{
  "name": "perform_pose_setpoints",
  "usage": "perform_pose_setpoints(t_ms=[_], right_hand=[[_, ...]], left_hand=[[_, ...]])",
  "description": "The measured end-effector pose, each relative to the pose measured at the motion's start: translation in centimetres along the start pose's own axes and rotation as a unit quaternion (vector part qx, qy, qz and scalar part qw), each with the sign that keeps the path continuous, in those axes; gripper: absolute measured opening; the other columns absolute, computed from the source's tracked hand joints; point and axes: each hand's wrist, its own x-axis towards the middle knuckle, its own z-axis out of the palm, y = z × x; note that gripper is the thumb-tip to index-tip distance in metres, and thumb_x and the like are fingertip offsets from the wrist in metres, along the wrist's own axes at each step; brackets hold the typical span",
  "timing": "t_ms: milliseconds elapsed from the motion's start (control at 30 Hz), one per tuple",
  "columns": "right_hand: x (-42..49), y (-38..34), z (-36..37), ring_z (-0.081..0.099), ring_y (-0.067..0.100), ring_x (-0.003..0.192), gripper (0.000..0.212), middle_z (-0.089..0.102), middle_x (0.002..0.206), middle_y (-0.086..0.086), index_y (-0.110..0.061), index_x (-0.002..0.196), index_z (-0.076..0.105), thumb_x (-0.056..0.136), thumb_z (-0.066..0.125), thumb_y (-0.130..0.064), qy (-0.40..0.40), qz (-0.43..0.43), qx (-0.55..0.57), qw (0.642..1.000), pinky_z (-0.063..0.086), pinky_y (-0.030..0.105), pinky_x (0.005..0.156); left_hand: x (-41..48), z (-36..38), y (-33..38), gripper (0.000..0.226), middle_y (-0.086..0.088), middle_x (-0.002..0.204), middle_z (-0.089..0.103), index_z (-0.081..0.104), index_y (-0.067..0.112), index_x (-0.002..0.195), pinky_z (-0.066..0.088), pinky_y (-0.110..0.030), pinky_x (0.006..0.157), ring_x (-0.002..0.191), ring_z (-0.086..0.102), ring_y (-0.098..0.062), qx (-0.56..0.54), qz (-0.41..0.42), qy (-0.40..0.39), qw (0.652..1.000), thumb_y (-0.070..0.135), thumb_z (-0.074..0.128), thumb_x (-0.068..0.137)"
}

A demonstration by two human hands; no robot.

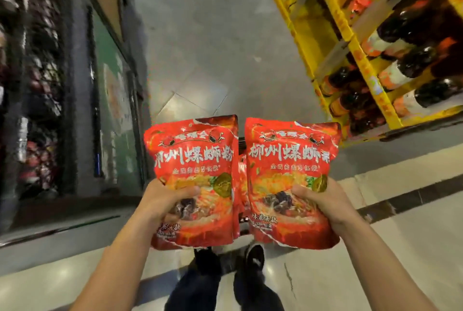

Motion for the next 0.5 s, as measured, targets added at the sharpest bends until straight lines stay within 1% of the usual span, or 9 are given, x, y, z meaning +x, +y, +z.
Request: perform_pose_setpoints(t_ms=[67,133,233,300,367,400,467,500], right_hand=[[4.3,1.6,0.2,0.074,0.022,0.09,0.06,0.077,0.1,-0.001,-0.02,0.114,0.065,0.061,0.094,-0.024,-0.01,0.008,-0.017,1.0,0.057,0.043,0.083],[8.7,3.6,0.6,0.075,0.02,0.089,0.056,0.077,0.099,-0.001,-0.021,0.111,0.066,0.062,0.093,-0.022,-0.025,0.017,-0.028,0.999,0.056,0.04,0.079],[15.2,7.3,1.3,0.074,0.013,0.081,0.042,0.077,0.092,-0.007,-0.022,0.105,0.066,0.07,0.087,-0.014,-0.043,0.021,-0.03,0.998,0.054,0.028,0.067],[19.3,9.9,1.7,0.074,0.011,0.079,0.04,0.077,0.092,-0.007,-0.024,0.104,0.065,0.071,0.085,-0.012,-0.057,0.021,-0.028,0.998,0.052,0.027,0.066],[22.9,12.8,1.9,0.074,0.013,0.081,0.045,0.077,0.094,-0.006,-0.026,0.107,0.063,0.07,0.086,-0.017,-0.08,0.04,-0.037,0.995,0.054,0.032,0.068],[24.6,14.3,2.0,0.075,0.015,0.083,0.05,0.077,0.096,-0.005,-0.026,0.11,0.062,0.067,0.087,-0.022,-0.094,0.052,-0.045,0.993,0.056,0.035,0.071],[27.3,17.1,2.1,0.075,0.018,0.088,0.07,0.076,0.103,-0.003,-0.026,0.118,0.059,0.058,0.091,-0.036,-0.112,0.075,-0.068,0.988,0.058,0.044,0.081],[28.4,18.1,2.1,0.074,0.02,0.09,0.08,0.075,0.107,-0.001,-0.026,0.122,0.056,0.052,0.093,-0.042,-0.112,0.086,-0.073,0.987,0.058,0.048,0.084]], left_hand=[[3.2,1.3,-2.1,0.04,0.0,0.092,0.078,0.073,0.02,0.097,0.056,-0.046,0.089,0.093,0.072,-0.027,-0.007,-0.015,0.012,1.0,0.017,0.093,0.063],[6.7,2.8,-4.4,0.043,0.001,0.095,0.078,0.072,0.021,0.098,0.055,-0.041,0.086,0.095,0.072,-0.025,-0.02,-0.028,0.023,0.999,0.018,0.094,0.061],[11.8,5.2,-8.1,0.057,0.002,0.096,0.078,0.073,0.02,0.098,0.055,-0.041,0.089,0.093,0.073,-0.024,-0.037,-0.046,0.037,0.998,0.018,0.1,0.048],[15.1,6.7,-10.6,0.063,-0.003,0.095,0.079,0.074,0.015,0.098,0.056,-0.04,0.086,0.09,0.075,-0.027,-0.057,-0.065,0.041,0.995,0.023,0.097,0.04],[18.1,8.2,-13.2,0.074,-0.007,0.095,0.078,0.074,0.011,0.102,0.057,-0.039,0.081,0.088,0.075,-0.028,-0.073,-0.086,0.038,0.993,0.03,0.095,0.034],[19.5,8.8,-14.4,0.077,-0.007,0.096,0.078,0.073,0.01,0.104,0.057,-0.038,0.08,0.089,0.075,-0.028,-0.075,-0.094,0.035,0.992,0.03,0.095,0.033],[21.7,9.8,-16.7,0.075,-0.004,0.095,0.079,0.072,0.011,0.109,0.058,-0.037,0.082,0.093,0.074,-0.028,-0.066,-0.103,0.033,0.992,0.024,0.1,0.041],[22.5,10.2,-17.4,0.071,-0.002,0.094,0.079,0.071,0.012,0.111,0.057,-0.036,0.083,0.094,0.073,-0.027,-0.058,-0.108,0.031,0.992,0.023,0.098,0.046]])
